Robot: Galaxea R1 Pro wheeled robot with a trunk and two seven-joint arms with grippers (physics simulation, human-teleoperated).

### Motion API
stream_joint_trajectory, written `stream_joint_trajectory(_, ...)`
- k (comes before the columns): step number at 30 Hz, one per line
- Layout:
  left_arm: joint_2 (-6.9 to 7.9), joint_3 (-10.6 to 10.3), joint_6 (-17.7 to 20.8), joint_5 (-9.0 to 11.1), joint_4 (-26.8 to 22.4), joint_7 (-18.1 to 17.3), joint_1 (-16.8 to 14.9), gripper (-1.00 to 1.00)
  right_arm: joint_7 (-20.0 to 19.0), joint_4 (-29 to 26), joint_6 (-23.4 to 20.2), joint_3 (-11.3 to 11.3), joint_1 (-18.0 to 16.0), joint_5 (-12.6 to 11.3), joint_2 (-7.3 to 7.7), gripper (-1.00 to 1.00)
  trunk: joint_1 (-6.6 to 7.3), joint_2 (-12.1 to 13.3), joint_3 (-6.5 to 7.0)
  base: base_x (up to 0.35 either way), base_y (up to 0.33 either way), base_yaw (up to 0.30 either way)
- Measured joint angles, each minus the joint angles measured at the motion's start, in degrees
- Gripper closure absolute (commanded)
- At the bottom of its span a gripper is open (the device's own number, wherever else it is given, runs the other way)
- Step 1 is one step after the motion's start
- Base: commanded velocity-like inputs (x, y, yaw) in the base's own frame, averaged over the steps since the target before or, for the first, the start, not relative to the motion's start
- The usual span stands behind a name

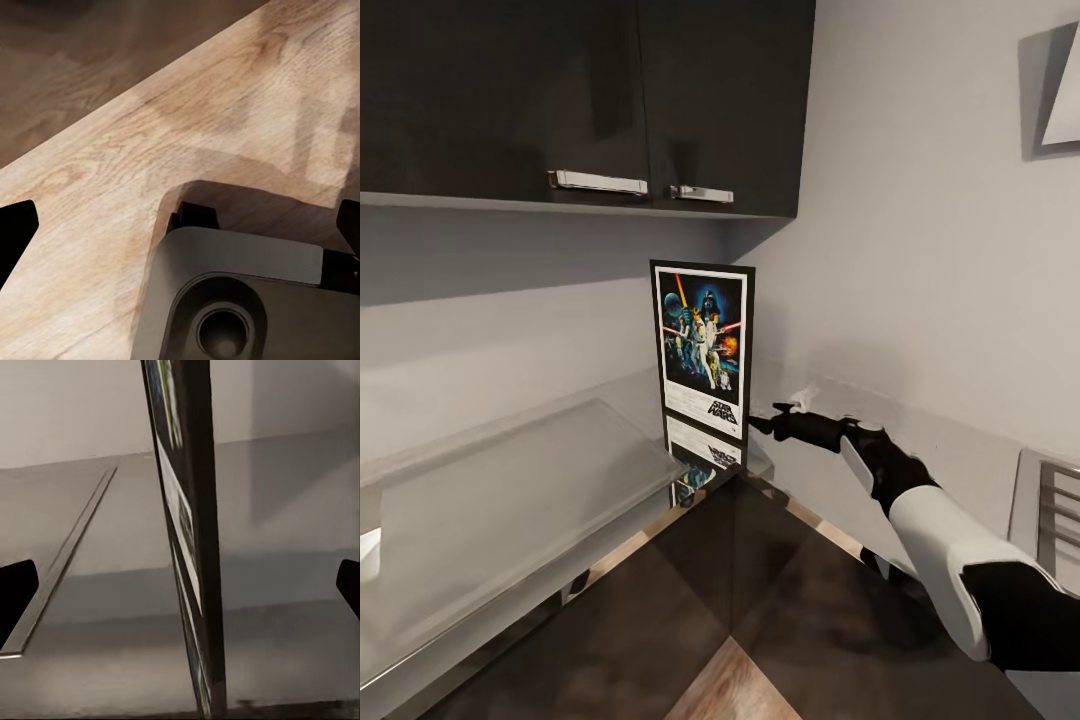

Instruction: Pick up the poster from the kitchen countertop and hang it on one of the wall nails in the kitchen.

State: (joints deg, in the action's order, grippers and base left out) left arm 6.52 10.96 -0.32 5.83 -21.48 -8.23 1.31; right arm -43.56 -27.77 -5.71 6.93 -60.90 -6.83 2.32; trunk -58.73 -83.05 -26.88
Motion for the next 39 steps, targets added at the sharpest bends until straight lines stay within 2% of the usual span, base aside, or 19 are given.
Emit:
stream_joint_trajectory(7,0.0,0.0,0.0,0.0,0.0,0.0,0.0,-1.0,0.0,5.0,3.3,1.3,0.0,0.4,-0.22,-1.0,0.0,0.0,0.0,0.0,0.0,0.0)
stream_joint_trajectory(24,0.0,0.0,0.0,0.0,0.0,0.0,0.0,-1.0,0.0,5.6,3.9,1.4,0.0,0.4,-0.28,-1.0,0.0,0.0,0.0,0.0,0.0,0.002)
stream_joint_trajectory(39,0.0,0.0,0.0,0.0,0.0,0.0,0.0,-1.0,0.0,5.5,3.9,1.4,0.0,0.4,-0.25,-1.0,0.0,0.0,0.0,0.0,0.0,0.132)
